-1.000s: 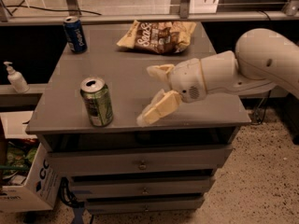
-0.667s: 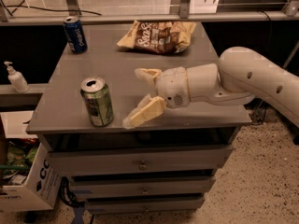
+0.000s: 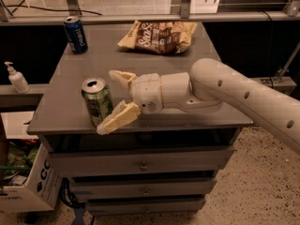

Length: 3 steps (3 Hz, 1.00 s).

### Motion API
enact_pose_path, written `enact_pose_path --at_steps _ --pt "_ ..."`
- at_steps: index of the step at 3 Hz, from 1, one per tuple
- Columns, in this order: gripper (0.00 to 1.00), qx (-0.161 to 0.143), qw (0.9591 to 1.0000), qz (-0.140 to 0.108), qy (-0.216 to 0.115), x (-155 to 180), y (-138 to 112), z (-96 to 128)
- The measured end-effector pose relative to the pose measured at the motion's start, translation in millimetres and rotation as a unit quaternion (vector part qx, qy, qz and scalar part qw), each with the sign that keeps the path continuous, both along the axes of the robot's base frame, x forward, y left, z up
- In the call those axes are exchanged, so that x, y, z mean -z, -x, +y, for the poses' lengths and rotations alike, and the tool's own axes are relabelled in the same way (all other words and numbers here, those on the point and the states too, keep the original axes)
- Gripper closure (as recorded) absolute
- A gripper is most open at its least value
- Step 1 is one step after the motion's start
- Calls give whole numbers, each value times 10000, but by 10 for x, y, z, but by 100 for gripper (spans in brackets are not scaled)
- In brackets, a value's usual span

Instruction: Move green can near brown chip bag

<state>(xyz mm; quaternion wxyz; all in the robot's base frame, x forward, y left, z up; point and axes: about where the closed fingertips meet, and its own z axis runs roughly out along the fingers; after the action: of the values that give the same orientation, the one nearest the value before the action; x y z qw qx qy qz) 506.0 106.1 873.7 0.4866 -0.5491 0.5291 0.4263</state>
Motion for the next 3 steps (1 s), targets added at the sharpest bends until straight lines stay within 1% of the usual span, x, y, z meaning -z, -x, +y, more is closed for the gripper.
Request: enact_pose_path --at_steps 1,2,3 --pt "18 -201 9996 -164 -120 -42 105 254" --pt "41 -233 9993 -201 -227 -56 163 360" --pt "65 -190 9991 -182 -318 -58 192 397"
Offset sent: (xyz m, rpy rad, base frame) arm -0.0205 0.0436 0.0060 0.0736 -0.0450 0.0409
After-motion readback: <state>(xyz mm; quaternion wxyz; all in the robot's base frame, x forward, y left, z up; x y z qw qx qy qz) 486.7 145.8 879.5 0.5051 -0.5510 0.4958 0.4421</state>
